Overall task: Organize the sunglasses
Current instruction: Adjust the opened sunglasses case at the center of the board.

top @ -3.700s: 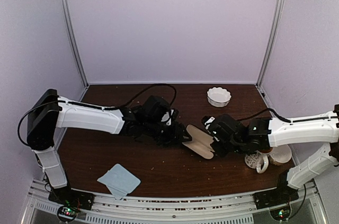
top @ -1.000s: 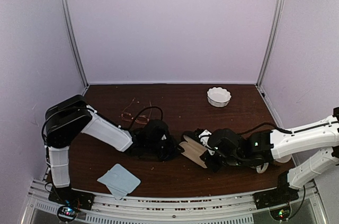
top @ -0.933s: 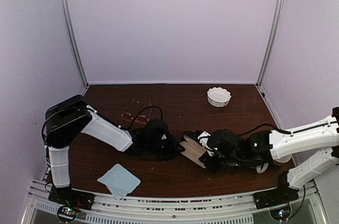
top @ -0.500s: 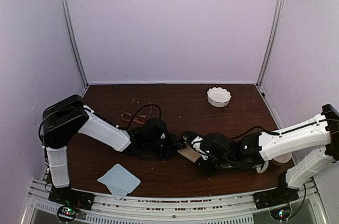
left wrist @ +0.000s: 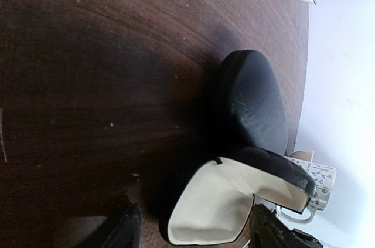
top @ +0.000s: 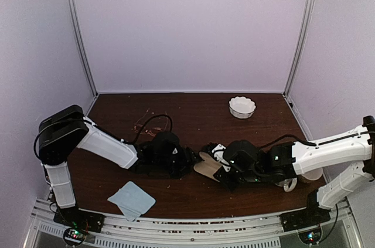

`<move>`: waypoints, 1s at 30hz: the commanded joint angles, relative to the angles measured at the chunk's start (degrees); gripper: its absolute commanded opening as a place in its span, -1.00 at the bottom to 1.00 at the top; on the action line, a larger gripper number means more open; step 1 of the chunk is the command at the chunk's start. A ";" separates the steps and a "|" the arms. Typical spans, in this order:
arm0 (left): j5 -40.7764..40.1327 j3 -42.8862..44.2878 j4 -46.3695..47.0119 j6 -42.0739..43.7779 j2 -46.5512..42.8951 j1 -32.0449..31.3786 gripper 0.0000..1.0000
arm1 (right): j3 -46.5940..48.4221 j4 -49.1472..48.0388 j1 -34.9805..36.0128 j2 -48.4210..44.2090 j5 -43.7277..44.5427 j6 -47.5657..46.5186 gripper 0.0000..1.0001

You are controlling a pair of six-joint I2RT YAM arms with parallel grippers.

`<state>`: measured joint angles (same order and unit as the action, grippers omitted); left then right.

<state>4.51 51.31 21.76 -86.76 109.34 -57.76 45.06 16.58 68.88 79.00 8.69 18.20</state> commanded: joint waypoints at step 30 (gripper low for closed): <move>-26.78 -4.62 -43.32 25.84 -30.79 0.01 0.39 | 5.94 1.37 0.15 -11.75 17.12 -2.91 -0.15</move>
<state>-17.45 47.27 -12.32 -67.40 82.37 -57.76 48.73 18.76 68.88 68.49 21.52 16.16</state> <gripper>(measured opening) 0.694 0.393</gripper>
